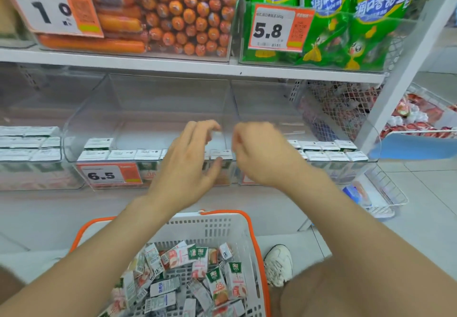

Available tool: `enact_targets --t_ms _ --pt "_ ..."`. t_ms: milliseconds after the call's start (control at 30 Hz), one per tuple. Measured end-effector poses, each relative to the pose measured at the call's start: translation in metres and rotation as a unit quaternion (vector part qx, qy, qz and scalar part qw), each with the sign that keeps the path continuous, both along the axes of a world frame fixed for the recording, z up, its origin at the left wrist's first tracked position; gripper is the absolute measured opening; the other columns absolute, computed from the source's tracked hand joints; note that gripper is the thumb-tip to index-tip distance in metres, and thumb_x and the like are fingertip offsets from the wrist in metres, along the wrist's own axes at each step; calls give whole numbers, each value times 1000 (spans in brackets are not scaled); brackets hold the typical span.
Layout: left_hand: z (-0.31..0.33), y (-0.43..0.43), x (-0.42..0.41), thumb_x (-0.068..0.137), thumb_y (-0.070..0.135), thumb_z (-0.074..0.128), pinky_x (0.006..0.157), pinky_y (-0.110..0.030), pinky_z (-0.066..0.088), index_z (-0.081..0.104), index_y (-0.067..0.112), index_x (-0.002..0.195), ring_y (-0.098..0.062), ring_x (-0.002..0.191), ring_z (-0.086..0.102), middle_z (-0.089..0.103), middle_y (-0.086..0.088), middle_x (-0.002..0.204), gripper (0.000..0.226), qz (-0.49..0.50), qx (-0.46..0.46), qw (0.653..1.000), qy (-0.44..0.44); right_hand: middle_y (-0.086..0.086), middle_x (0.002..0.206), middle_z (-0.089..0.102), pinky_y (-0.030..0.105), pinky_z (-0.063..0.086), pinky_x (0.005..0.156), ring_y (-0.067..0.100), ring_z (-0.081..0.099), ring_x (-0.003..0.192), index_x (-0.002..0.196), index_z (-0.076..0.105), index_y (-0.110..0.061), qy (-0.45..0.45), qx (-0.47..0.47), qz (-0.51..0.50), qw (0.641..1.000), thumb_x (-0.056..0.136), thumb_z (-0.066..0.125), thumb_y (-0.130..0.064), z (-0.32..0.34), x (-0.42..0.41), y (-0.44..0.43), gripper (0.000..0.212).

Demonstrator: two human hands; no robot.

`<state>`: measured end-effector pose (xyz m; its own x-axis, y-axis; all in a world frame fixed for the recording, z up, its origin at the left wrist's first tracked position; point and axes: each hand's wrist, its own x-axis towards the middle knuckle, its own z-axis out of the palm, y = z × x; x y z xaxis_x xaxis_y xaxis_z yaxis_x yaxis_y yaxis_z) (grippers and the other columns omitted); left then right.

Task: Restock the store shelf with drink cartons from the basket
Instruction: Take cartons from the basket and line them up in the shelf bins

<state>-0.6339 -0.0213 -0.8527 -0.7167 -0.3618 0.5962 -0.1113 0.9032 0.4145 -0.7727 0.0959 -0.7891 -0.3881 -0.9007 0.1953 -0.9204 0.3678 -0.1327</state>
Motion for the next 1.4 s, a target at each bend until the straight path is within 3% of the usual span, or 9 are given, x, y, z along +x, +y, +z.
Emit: enact_targets --t_ms 167,333,400,567,733,900,1067,1167,1400 --pt "-50 -2 70 95 12 60 56 -31 42 59 13 103 -14 69 47 44 12 89 9 7 -66 998 8 4 71 50 42 54 65 32 56 72 73 44 -22 -68 234 154 957 98 48 -18 -42 79 5 26" --pt "-126 -22 119 99 36 45 61 -37 49 62 27 105 -19 79 59 54 10 97 21 19 19 965 -261 6 76 55 49 58 79 26 57 68 79 52 -15 -61 393 193 897 101 45 -20 -113 111 -7 23" --pt "-153 -28 128 101 32 49 70 -39 54 64 28 107 -20 88 61 57 8 103 17 26 60 930 -362 6 83 56 44 58 72 25 60 73 85 53 -15 -51 422 198 883 100 46 -15 -141 116 -12 16" --pt "-215 -35 150 98 19 53 75 -39 56 65 23 94 -24 87 64 66 0 97 13 46 125 857 -498 0 86 46 37 52 66 20 57 75 107 61 -11 -30 431 204 878 98 46 -4 -200 115 -19 18" --pt "-278 -27 157 103 16 55 96 -37 53 62 18 135 -27 118 62 59 -6 137 33 16 199 802 -563 5 96 57 36 47 63 19 54 73 110 59 -12 -45 454 208 865 98 48 -1 -253 110 -20 20" --pt "-323 -16 149 98 5 54 97 -49 51 54 8 131 -31 116 57 53 -13 132 33 -1 205 793 -574 13 125 60 41 55 77 31 65 105 133 52 -5 -59 426 181 885 98 49 0 -284 100 -38 35" --pt "-353 -2 139 101 17 56 115 -46 40 27 6 161 -34 144 39 36 -13 161 67 -8 183 803 -567 19 133 50 46 53 72 39 62 108 144 31 -9 -57 364 141 919 89 59 5 -319 99 -52 64" --pt "-360 8 137 101 21 59 117 -47 37 14 7 164 -38 144 34 28 -16 162 78 4 147 796 -587 16 143 45 50 56 81 39 58 117 150 22 -14 -73 348 112 928 83 66 4 -339 101 -53 83" --pt "-366 17 141 93 10 71 103 -45 46 38 7 147 -37 129 39 35 -17 140 64 27 69 786 -613 18 139 38 50 50 98 39 45 128 154 20 -12 -49 343 40 937 84 74 -8 -364 110 -56 88"
